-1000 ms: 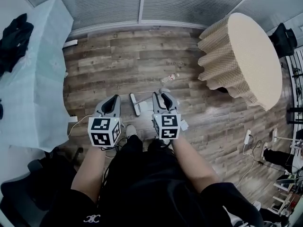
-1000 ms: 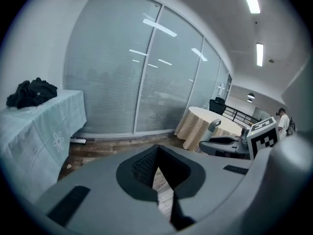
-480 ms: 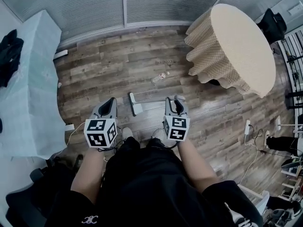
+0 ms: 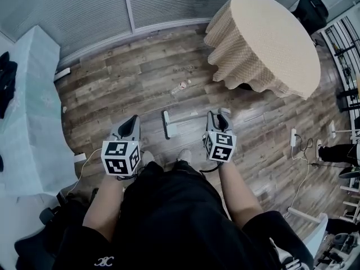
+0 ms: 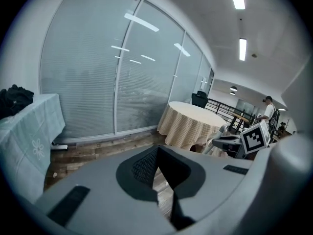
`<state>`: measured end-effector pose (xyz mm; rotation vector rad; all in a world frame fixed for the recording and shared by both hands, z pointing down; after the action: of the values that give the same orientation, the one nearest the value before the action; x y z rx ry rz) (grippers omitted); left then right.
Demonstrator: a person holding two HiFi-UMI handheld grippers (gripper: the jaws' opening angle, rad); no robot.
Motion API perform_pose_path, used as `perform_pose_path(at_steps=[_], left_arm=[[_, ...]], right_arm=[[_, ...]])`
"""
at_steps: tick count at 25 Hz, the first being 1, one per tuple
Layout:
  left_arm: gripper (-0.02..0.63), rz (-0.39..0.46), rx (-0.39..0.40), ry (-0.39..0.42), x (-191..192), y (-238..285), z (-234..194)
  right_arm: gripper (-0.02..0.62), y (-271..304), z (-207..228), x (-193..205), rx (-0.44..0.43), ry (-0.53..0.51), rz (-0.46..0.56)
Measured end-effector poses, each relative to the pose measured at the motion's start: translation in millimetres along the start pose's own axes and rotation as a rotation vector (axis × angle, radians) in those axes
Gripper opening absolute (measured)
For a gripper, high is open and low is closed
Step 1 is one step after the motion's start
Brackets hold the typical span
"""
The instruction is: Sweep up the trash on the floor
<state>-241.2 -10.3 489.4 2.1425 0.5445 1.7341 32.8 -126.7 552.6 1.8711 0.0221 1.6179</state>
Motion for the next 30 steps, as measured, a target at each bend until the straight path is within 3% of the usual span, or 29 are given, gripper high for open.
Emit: perform_pose_path(at_steps=[5,15,22,27,30], left_arm=[[-0.006,0.003,0.019,0.056,-6,5,17],[-0.006,0.013,0.030,0.087,-11,9,35],[-0.006,0.015,0.030,0.103,-12,14,42],[-0.006,0.022,0.031,0.108,-13,15,48],[-0.006,0.029,0.033,0.110,-16,15,49]], right_arm=[[0.115,-8,19,0,0.003,-0.008,0.011],[0.112,-6,55,-6,0.039,-0.005,0.032],[0.110,6,40,-20,-0.149,-0.229,0.052],[0.110,6,32,-20,-0.230,-0.358,0.058],[0.108,6,26,-19,-0.259,-0.351,0.049]])
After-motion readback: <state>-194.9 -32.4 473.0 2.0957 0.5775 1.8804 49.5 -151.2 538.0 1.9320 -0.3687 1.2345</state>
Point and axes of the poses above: the fingertips, and each gripper's own axes: y forward along the fingers, z to its right, x out of its underside, the point moved 3 cm from there along -y, backward along the fingers, and after that the axes turned 5 degrees about z, right-handed, at the moved point
